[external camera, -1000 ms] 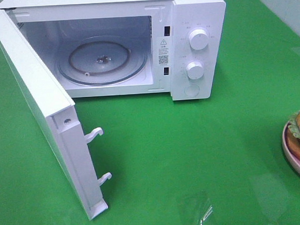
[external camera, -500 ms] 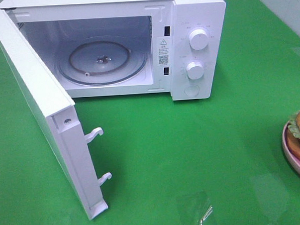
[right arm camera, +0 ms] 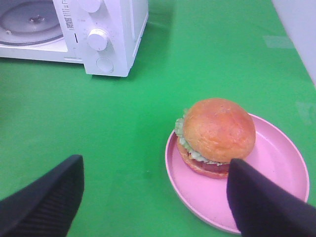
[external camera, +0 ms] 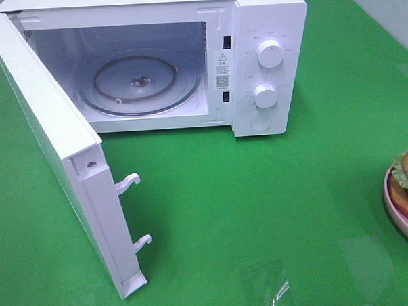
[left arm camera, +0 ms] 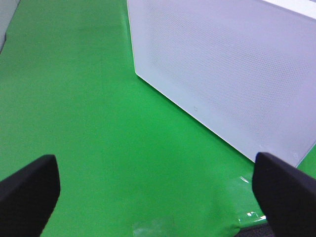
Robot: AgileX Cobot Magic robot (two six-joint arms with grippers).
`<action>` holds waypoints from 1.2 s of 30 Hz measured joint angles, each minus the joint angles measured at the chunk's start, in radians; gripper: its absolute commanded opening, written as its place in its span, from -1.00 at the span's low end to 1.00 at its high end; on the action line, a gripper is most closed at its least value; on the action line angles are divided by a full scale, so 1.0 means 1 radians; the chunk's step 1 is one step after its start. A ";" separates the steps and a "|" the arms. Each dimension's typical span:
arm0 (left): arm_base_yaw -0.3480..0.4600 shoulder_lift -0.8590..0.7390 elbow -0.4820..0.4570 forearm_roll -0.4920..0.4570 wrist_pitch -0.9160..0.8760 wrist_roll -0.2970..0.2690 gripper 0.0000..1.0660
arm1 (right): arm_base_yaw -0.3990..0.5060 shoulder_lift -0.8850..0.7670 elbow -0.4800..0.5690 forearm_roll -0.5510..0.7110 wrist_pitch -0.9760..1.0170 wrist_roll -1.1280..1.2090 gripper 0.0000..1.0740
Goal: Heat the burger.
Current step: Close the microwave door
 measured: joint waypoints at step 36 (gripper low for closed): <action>0.000 0.000 0.000 0.000 0.000 0.000 0.83 | 0.000 0.000 0.000 0.000 0.000 0.000 0.40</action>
